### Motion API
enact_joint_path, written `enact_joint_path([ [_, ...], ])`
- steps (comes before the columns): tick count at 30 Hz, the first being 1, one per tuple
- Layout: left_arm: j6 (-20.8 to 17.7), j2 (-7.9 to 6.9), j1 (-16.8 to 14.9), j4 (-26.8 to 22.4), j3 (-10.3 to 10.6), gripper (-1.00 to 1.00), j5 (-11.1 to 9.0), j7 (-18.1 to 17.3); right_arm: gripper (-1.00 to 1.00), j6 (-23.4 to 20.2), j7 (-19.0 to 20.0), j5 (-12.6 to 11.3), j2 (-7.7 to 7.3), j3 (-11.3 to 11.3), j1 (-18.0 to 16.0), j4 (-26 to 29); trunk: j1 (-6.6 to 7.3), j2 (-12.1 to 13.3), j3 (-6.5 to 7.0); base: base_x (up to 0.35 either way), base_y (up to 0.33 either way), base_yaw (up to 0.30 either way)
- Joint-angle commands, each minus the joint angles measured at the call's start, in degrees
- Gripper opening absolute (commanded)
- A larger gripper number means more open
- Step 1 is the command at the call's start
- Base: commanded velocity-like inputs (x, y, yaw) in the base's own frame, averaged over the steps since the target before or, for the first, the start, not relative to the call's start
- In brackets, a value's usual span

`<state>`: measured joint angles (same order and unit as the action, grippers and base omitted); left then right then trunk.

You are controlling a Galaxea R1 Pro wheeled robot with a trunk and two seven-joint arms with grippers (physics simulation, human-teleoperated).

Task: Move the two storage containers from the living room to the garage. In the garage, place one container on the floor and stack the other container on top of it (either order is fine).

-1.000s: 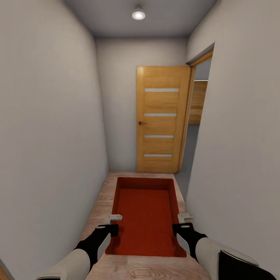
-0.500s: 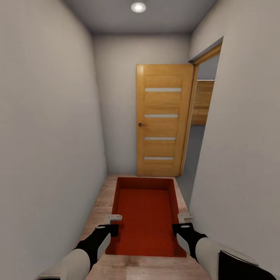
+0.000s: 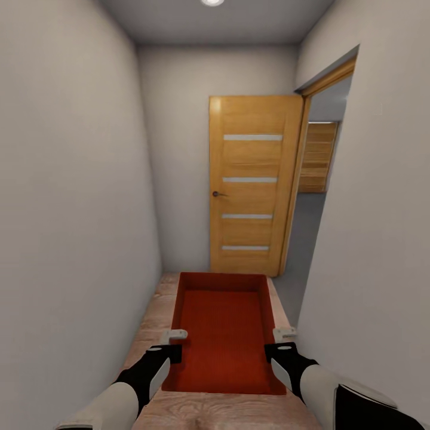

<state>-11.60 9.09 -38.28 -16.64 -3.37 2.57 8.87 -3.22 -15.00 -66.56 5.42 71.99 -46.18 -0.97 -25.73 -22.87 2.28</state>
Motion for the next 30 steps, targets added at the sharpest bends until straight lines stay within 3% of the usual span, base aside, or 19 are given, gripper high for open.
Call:
enact_joint_path([
  [1,-0.31,-0.53,0.04,0.64,0.25,-1.00,0.14,0.09,-1.00,0.85,-0.12,0.38,-0.33,-1.50,-0.05,0.00,-0.05,-0.04,-0.02,0.323,0.000,0.000],
  [30,-0.28,-0.48,0.04,0.65,0.27,-1.00,0.13,0.09,-1.00,0.85,-0.12,0.38,-0.33,-1.50,-0.05,0.00,-0.05,-0.04,-0.02,0.323,0.000,0.000],
])
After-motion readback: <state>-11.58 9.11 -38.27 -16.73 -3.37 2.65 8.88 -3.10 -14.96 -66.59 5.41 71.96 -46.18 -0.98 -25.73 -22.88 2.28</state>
